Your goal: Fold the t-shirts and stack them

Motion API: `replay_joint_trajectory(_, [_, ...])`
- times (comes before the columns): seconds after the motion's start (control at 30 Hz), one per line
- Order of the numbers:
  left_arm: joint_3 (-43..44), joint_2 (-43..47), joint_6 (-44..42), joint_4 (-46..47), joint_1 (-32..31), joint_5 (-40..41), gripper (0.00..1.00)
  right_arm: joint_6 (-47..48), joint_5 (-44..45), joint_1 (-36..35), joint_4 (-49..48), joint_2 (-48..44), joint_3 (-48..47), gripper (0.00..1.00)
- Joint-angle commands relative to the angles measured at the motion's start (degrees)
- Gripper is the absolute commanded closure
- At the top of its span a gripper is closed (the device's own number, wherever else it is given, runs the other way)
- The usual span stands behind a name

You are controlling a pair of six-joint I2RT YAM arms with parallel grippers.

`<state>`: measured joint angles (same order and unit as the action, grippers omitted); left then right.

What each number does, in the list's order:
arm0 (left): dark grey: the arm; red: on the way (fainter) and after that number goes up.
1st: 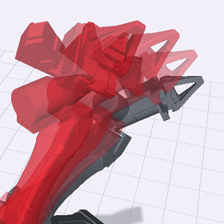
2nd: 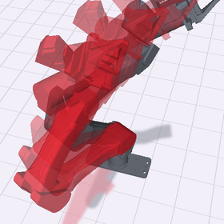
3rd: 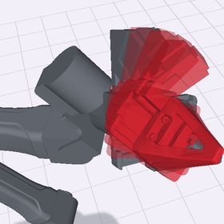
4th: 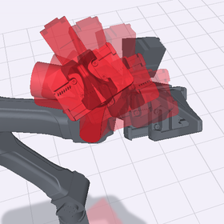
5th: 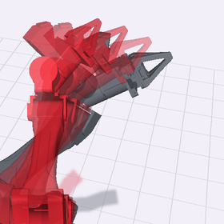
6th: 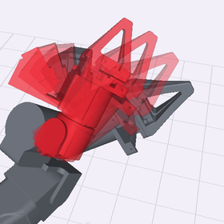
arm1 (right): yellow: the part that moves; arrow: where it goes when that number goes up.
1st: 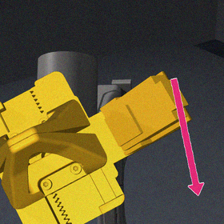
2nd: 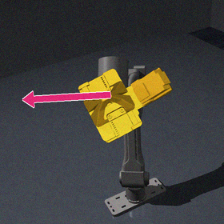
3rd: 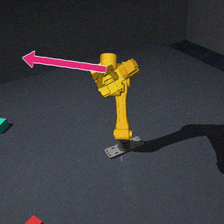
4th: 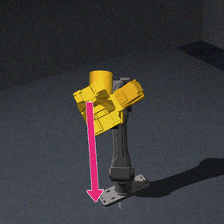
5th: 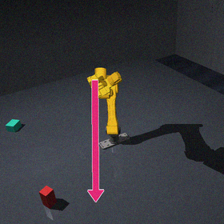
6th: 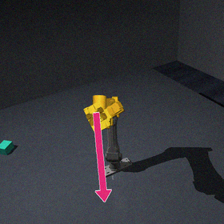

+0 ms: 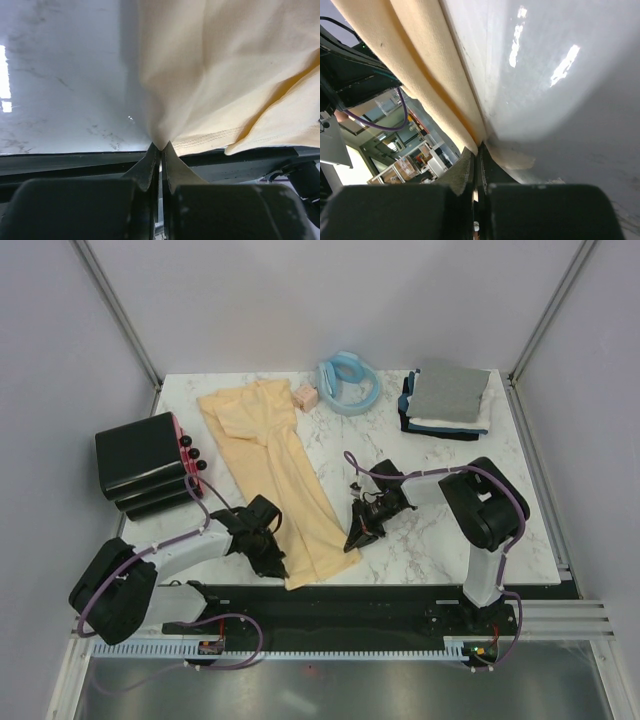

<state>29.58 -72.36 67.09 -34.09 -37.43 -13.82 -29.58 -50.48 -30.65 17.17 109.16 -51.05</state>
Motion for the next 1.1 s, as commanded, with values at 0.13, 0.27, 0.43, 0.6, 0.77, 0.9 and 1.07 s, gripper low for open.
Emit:
replay_joint_trajectory(0.13, [3.98, 8.28, -1.08, -11.87, -0.1, 8.28, 0.98, 0.05, 2.14, -0.81, 3.04, -5.53, -1.16, 1.0])
replay_joint_trajectory(0.27, [8.55, 11.18, -1.7, -14.78, -0.1, 11.27, 0.98, 0.23, 2.93, -0.72, 6.03, -7.38, -5.02, 1.0])
replay_joint_trajectory(0.43, [12.68, 9.08, -3.37, -17.67, -0.01, 13.12, 0.98, -0.47, 2.93, -0.81, 9.37, -7.3, -13.19, 1.0])
replay_joint_trajectory(0.6, [17.43, 7.06, -3.63, -19.44, 0.6, 18.12, 0.98, -0.56, 2.75, -0.81, 10.87, -3.88, -21.61, 1.0])
replay_joint_trajectory(0.77, [23.93, 4.51, -5.38, -21.72, 3.24, 23.74, 0.98, 0.4, 2.76, -0.81, 13.76, 1.57, -31.11, 1.0])
replay_joint_trajectory(0.9, [30.34, 1.09, -6.88, -24.88, 5.87, 29.02, 0.98, 0.84, 2.58, -0.72, 15.26, 6.4, -39.28, 1.0])
replay_joint_trajectory(1.07, [36.15, -1.99, -9.87, -25.33, 9.21, 32.72, 0.98, 1.46, 2.67, -0.72, 18.08, 11.68, -47.64, 1.0])
